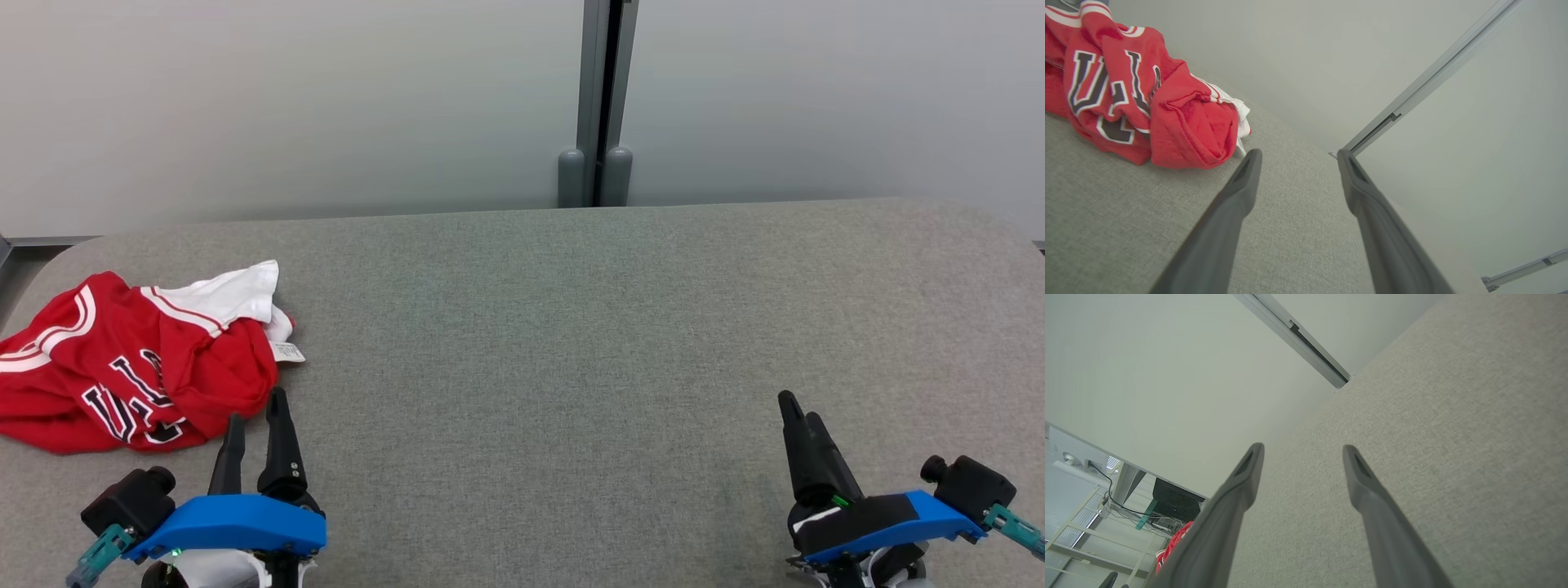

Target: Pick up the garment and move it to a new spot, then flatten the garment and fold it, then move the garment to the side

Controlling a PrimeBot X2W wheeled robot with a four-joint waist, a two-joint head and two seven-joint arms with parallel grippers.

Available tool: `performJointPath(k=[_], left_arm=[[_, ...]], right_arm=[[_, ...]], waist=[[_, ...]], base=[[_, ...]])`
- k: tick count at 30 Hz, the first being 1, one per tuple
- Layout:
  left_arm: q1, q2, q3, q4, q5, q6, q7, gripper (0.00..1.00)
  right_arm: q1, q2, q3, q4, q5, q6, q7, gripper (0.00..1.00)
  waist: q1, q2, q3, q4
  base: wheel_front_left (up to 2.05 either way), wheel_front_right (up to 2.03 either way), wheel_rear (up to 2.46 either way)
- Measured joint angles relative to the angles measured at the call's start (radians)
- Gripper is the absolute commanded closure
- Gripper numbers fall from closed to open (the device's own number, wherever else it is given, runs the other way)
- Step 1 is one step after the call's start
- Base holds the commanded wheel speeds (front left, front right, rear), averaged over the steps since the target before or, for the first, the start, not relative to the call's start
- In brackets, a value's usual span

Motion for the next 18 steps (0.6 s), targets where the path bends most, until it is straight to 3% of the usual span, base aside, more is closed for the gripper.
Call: performJointPath(k=[18], left_arm=[[-0.011, 0.002, -0.011, 0.064, 0.219, 0.035, -0.05, 0.0]], right_arm=[[-0.021, -0.001, 0.035, 0.074, -0.207, 0.0, -0.052, 0.0]], waist=[[0.0, 0.0, -0.006, 0.009]], base=[[0.0, 0.0, 0.0]])
